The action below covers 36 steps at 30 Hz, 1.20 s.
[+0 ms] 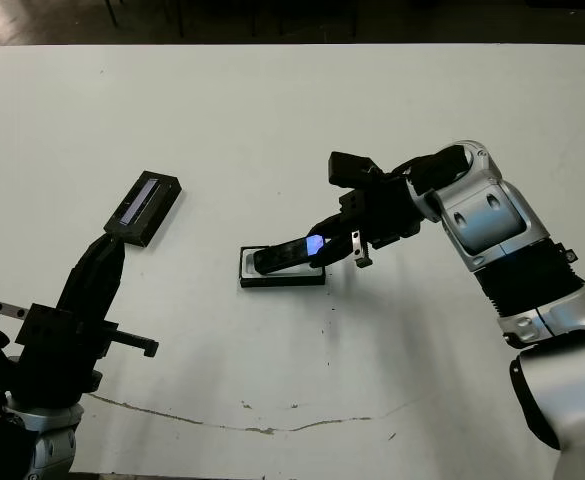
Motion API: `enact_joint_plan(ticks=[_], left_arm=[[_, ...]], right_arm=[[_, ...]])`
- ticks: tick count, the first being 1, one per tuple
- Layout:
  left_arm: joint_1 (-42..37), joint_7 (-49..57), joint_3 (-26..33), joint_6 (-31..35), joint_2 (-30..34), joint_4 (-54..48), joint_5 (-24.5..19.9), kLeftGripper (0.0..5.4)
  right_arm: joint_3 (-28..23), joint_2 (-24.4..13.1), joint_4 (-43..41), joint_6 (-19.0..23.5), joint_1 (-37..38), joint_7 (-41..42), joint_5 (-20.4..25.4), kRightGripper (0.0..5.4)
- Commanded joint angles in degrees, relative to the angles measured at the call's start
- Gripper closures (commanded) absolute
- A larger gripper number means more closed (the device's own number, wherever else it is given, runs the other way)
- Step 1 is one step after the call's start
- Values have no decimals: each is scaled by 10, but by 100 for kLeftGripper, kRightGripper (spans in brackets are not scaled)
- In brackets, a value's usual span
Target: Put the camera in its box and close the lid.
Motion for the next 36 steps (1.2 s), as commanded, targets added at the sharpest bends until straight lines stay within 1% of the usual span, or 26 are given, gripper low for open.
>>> enact_joint_plan(ticks=[1, 6, 10, 14, 18, 28, 33, 36], left_arm=[[10, 3, -1, 8, 4, 1, 6, 540], [8, 1, 1, -1, 5, 7, 8, 540], [6, 0, 1, 0, 3, 8, 3, 540], [7, 3, -1, 6, 5, 2, 11, 540], [9, 3, -2, 2, 3, 3, 12, 540], [10, 1, -4, -13, 2, 15, 7, 540], [11, 0, -2, -14, 4, 16, 5, 540], [11, 1, -1, -13, 5, 14, 8, 540]], right_arm=[[4, 7, -1, 3, 9, -1, -3, 540], [5, 5, -4, 3, 7, -4, -8, 540], [3, 11, -5, 1, 13, -7, -4, 540], [6, 16, -6, -15, 15, -7, -7, 540], [10, 21, -8, -6, 13, -6, -7, 540], [23, 18, -25, 1, 12, -24, -31, 540], [18, 13, -20, -9, 13, -27, -38, 540], [16, 12, -15, -7, 12, -29, -41, 540]])
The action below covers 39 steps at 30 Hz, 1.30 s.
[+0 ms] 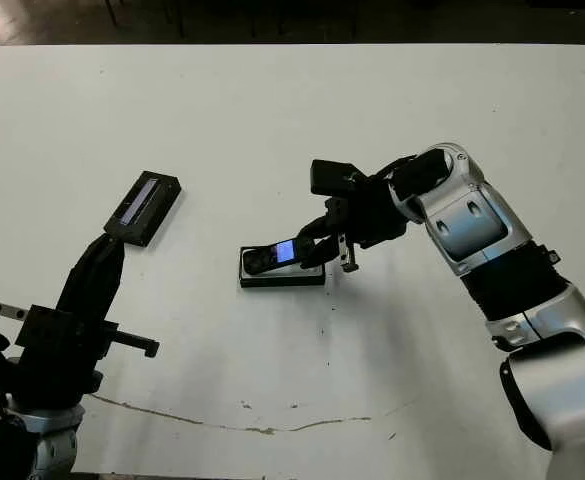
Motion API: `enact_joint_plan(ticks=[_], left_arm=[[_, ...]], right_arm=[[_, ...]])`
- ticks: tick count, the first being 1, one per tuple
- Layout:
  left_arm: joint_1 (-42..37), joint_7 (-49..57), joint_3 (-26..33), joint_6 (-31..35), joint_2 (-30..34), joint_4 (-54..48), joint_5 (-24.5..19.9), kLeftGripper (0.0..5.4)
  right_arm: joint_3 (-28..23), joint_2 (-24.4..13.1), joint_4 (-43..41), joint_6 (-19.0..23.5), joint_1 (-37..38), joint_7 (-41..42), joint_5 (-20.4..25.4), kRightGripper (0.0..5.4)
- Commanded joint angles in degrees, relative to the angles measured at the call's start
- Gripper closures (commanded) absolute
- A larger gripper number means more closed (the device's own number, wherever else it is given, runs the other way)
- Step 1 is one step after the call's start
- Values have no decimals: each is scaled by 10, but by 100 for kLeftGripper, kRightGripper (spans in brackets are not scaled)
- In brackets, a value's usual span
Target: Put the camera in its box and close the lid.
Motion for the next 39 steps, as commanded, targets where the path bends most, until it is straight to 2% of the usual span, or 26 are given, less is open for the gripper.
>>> enact_joint_plan(ticks=[1, 17, 30, 35, 39], left_arm=[[10, -1, 1, 2, 5, 9, 4, 540], [10, -2, 0, 0, 4, 11, 0, 540], [16, 0, -3, 4, 4, 3, 0, 540], [16, 2, -6, 0, 1, 5, 3, 540], [15, 1, -6, -3, 2, 9, -1, 540]], right_arm=[[0, -5, 8, 1, 11, -4, -7, 540], [-6, -12, 14, -20, 18, -3, -11, 540], [20, 2, -11, -5, 23, -5, -26, 540], [22, 10, -20, -15, 29, -13, -25, 540], [26, 17, -28, 0, 30, -18, -24, 540]])
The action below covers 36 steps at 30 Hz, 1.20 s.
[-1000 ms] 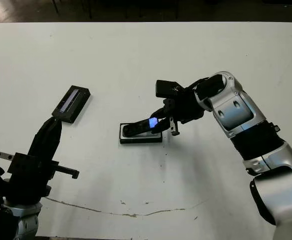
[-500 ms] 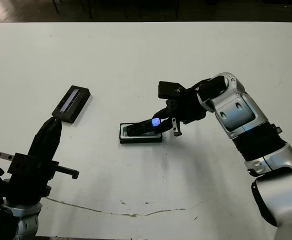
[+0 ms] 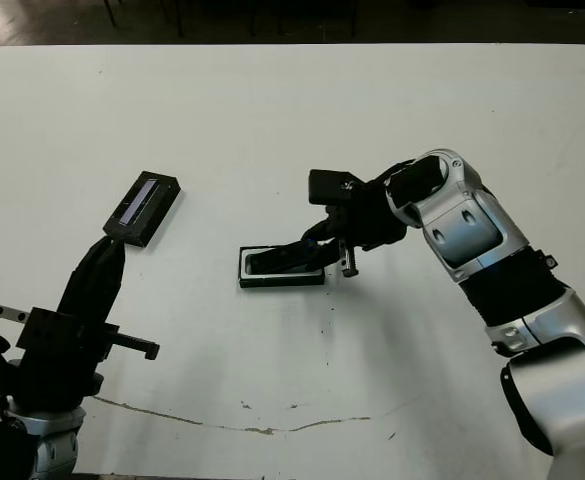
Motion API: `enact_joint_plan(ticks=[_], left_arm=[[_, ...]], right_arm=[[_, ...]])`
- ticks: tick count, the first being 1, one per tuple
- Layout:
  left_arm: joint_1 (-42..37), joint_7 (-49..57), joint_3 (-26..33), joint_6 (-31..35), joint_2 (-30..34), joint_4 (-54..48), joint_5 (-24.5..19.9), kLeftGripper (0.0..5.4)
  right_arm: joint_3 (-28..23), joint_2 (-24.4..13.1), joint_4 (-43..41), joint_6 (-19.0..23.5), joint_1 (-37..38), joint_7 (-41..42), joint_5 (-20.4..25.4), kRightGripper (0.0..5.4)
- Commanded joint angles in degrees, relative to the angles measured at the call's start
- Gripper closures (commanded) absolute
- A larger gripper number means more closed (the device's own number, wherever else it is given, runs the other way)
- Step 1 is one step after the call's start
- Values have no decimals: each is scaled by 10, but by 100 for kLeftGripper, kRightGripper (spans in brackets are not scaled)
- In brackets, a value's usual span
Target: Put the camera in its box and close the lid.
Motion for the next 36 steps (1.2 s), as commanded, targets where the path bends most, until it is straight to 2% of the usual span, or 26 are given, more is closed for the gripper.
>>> enact_joint_plan(ticks=[1, 14, 17, 22, 25, 29, 36], left_arm=[[10, 0, -1, 4, 3, 7, 1, 540], [15, 6, -3, -2, 1, 8, 7, 540], [15, 8, -3, 3, 1, 6, 8, 540], [17, 11, -4, 7, 0, 3, 6, 540], [17, 11, -3, 8, 1, 3, 6, 540], [18, 14, -5, 10, 2, -1, 13, 540], [9, 9, -2, -4, 3, 12, 11, 540]], right_arm=[[14, 14, -9, 14, 15, 3, 2, 540], [14, 21, -17, 21, 14, -1, 3, 540], [6, 21, -13, 41, 10, 6, 14, 540], [-18, 12, 0, 41, -2, 28, 40, 448], [-30, 9, 13, 19, -12, 44, 56, 382], [-48, 5, 27, -35, -18, 50, 63, 297], [-70, -10, 12, -29, -25, 41, 62, 147]])
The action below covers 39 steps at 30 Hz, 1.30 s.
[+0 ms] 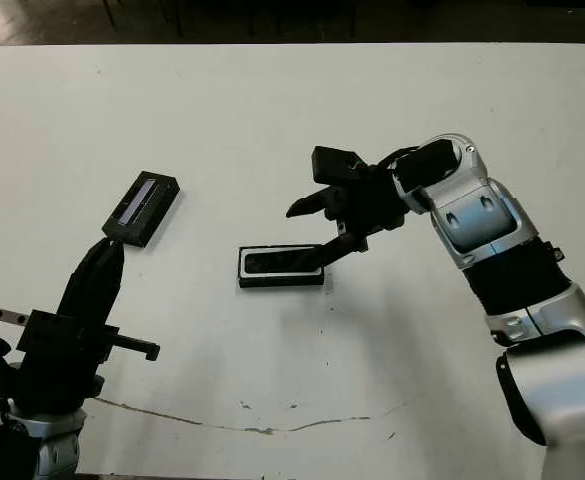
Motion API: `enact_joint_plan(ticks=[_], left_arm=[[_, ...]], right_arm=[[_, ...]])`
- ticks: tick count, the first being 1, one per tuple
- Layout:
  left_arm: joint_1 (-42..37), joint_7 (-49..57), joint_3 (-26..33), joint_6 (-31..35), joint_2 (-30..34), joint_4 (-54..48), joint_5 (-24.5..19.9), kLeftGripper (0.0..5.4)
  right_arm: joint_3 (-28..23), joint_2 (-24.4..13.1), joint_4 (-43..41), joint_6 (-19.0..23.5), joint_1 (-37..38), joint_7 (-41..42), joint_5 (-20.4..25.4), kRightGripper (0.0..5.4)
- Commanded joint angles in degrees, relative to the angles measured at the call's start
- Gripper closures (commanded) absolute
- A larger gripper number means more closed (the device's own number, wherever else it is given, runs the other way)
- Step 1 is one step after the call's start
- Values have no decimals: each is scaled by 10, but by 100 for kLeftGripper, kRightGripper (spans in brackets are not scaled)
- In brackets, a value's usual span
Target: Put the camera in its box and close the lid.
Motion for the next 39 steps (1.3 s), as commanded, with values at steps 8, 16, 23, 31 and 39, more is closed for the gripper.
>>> enact_joint_plan(ticks=[8, 16, 23, 31, 39], left_arm=[[1, -5, 4, 6, 7, 12, -1, 540], [1, -7, 7, 7, 7, 12, -6, 540], [1, -10, 7, 7, 7, 12, -8, 540], [0, -13, 8, 10, 7, 12, -9, 540], [1, -14, 6, 7, 8, 11, -6, 540]], right_arm=[[-114, -3, -105, 117, 65, -127, 46, 2], [-176, 89, -315, 50, 266, -466, -43, 106], [-135, 128, -375, -41, 380, -560, -82, 259], [-74, 142, -379, -83, 447, -620, -163, 433], [-45, 142, -375, -87, 454, -627, -219, 537]])
